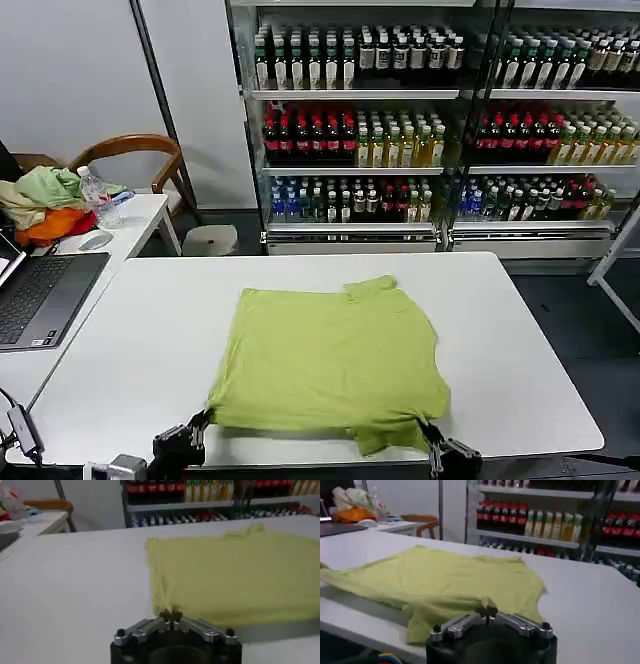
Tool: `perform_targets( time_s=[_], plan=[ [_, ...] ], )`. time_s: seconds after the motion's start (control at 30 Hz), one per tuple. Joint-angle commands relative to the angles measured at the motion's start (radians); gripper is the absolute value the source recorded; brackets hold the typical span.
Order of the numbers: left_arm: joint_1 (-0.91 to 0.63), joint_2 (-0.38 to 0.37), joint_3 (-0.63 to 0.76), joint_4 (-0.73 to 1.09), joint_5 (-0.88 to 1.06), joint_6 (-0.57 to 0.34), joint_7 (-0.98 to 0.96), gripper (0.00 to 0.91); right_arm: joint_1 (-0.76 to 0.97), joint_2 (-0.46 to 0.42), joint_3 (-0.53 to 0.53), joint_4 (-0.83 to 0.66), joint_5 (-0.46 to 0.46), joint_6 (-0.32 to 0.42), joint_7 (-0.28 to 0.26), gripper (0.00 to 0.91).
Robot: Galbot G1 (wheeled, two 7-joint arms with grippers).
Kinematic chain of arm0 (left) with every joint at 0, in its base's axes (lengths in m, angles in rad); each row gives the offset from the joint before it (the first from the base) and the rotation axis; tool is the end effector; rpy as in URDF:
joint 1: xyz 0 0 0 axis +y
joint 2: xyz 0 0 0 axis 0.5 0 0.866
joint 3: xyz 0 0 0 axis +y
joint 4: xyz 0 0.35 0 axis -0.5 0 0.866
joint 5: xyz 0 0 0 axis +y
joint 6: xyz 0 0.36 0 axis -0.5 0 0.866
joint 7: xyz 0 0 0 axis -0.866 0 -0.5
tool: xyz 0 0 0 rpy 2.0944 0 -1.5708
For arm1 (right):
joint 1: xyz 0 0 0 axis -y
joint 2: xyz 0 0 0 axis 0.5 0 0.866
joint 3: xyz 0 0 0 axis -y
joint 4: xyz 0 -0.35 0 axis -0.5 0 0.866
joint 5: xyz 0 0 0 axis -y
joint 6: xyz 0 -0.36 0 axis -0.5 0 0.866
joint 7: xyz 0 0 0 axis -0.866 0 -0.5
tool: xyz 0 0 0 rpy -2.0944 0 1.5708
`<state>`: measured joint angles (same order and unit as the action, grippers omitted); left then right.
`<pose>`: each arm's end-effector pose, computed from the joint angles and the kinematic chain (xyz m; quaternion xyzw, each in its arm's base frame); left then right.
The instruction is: Fold and organize the clothes.
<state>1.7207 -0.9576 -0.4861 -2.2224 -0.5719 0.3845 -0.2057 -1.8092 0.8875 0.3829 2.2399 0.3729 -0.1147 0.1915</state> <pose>0.1526 0.0670 -0.2674 -0.0952 -0.9615 -0.0121 0.2575 0.1172 -0.0493 -0.2822 0.1577 -0.9715 0.0619 0.1656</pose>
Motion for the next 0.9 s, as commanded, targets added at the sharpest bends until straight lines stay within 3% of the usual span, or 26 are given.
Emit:
perform_targets(
  time_s=[0.03, 0.4, 0.9],
  plan=[
    [-0.227, -0.010, 0.087, 0.116, -0.050, -0.034, 0.040, 0.040, 0.241, 0.017, -0.021, -0.108, 0.041, -0.051, -0.024, 0.000],
    [-0.309, -0.003, 0.102, 0.197, -0.076, -0.051, 0.069, 0.040, 0.391, 0.047, -0.078, -0.179, 0.047, -0.098, -0.024, 0.000],
    [-0.395, -0.015, 0.157, 0.286, -0.077, -0.051, 0.089, 0.050, 0.401, 0.081, -0.059, -0.222, 0.132, -0.139, 0.005, 0.000]
  ],
)
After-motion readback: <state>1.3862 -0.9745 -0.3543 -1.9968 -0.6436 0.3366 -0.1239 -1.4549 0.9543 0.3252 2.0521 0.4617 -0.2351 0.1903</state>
